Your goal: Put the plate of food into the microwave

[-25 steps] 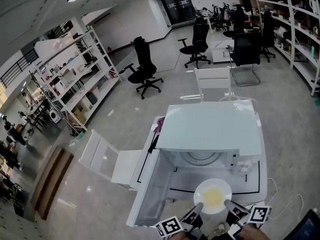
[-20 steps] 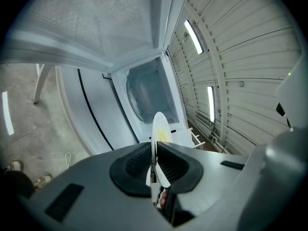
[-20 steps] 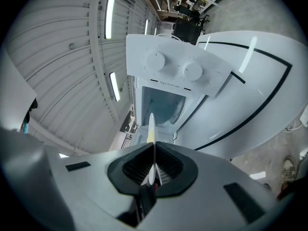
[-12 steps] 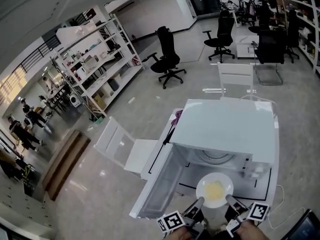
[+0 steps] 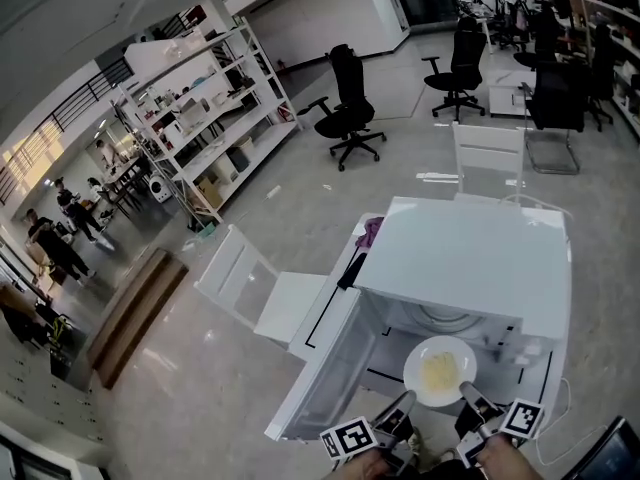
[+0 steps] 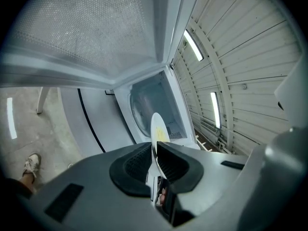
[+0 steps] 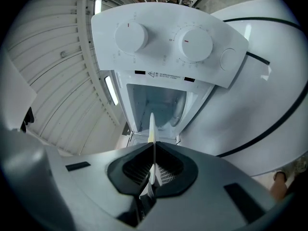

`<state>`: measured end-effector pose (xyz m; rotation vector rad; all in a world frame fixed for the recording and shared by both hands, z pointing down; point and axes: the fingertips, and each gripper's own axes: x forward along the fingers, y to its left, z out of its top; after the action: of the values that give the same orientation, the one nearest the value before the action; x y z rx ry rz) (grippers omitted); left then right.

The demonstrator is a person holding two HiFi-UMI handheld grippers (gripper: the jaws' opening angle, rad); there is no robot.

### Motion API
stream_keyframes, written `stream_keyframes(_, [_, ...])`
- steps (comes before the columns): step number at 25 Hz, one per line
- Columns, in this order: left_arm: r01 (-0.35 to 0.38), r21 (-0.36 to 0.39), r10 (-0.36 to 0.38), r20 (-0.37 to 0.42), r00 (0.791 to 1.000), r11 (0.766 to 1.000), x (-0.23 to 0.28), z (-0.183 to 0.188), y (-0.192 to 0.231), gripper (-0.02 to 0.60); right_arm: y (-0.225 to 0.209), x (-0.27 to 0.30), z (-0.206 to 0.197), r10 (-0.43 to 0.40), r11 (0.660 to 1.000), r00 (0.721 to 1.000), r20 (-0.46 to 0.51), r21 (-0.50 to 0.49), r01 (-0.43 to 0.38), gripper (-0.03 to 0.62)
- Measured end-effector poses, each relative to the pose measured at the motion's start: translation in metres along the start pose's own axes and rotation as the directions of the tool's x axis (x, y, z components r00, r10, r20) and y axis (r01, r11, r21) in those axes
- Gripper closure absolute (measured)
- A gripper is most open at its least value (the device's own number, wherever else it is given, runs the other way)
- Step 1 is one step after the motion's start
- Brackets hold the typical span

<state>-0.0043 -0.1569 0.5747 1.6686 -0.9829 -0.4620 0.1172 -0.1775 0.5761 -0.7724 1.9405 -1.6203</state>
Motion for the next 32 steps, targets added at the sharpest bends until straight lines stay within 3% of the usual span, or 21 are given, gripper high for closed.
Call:
stream_keyframes(7, [-0.02,-0.008,0.02,-0.004,1.0,1.0,0.014,0.015,0.012,0.565,-0.014,0.018,0.008,-0.033,0.999,0.999,0.03,0.012,0.033,0.58])
stream_keyframes(21, [-0.057,0.003,0.057,-0.017,0.998,0.998,0.066,0.043,0.03,0.565,-0.047,0.041,0.039,-0.099,0.993,0.975,0.198,0.088,0.083,0.582])
stream_keyframes(32, [-0.101,-0.023,0.1,-0.009,0.995,0.995,0.095,0.057,0.053,0.565,-0.073,0.055,0.05,-0.187,0.979,0.954,0.233,0.128,0.16,0.58])
